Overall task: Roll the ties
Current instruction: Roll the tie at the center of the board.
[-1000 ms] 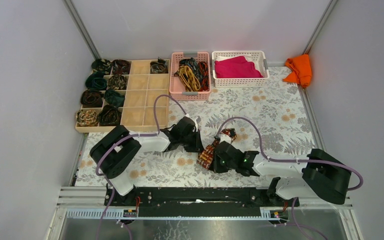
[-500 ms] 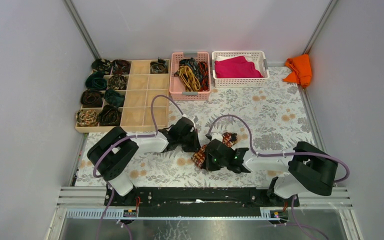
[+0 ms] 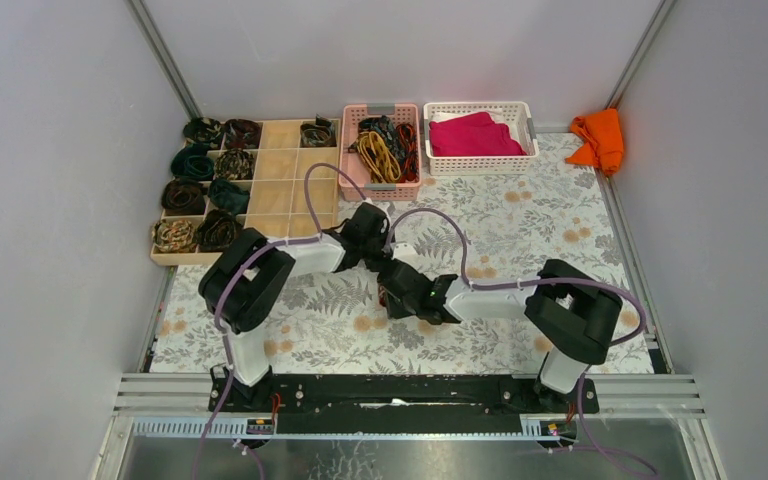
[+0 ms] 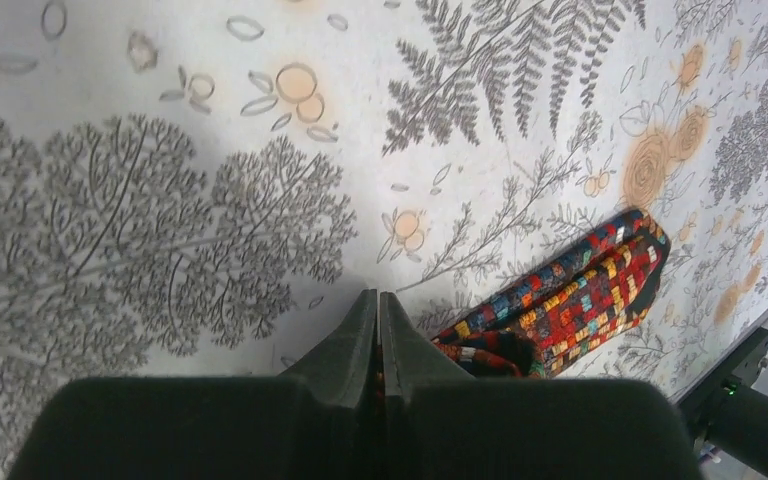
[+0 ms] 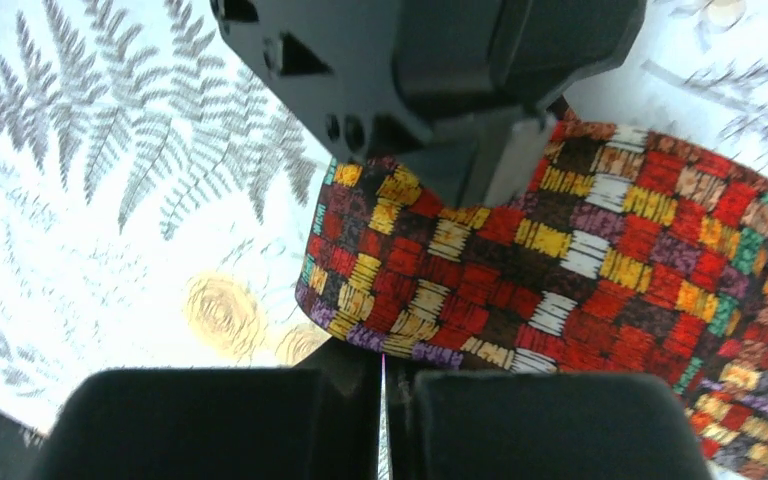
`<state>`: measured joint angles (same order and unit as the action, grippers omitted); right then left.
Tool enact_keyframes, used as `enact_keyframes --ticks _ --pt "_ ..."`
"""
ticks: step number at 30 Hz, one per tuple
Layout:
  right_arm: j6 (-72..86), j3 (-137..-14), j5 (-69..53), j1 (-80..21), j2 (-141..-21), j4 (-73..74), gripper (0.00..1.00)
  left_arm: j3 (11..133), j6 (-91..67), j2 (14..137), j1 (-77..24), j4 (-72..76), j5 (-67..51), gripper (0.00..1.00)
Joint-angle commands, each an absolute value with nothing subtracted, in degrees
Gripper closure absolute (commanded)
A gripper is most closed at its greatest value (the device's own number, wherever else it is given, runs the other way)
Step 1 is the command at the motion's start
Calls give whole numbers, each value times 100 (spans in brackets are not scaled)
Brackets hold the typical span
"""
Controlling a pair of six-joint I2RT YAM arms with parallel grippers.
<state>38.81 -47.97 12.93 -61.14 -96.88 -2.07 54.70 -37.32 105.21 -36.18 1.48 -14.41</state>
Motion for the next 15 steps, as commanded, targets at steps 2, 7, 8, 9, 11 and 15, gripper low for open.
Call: enact_keyframes --ticks 2,7,8,9,11,15 --pt "3410 -4854 1960 -5585 -10084 592 100 5872 -3355 11106 -3555 -323 -1482 91" --pt "3088 -4765 1941 -5184 -9991 586 100 6112 -3486 11393 -3533 -381 -1542 94" --pt "2996 -4772 1972 -5133 -9967 625 100 6093 -3515 11379 -3533 -372 -1553 94" --pt "2924 -4765 1992 -5073 -9938 668 100 6058 -3542 11344 -3533 -358 -1547 94" --pt "2738 -4740 1936 -4948 -9851 754 100 5950 -3612 11247 -3532 -318 -1514 94" --pt "2482 -4699 1633 -4891 -9481 953 100 5821 -3613 11158 -3527 -186 -1475 94"
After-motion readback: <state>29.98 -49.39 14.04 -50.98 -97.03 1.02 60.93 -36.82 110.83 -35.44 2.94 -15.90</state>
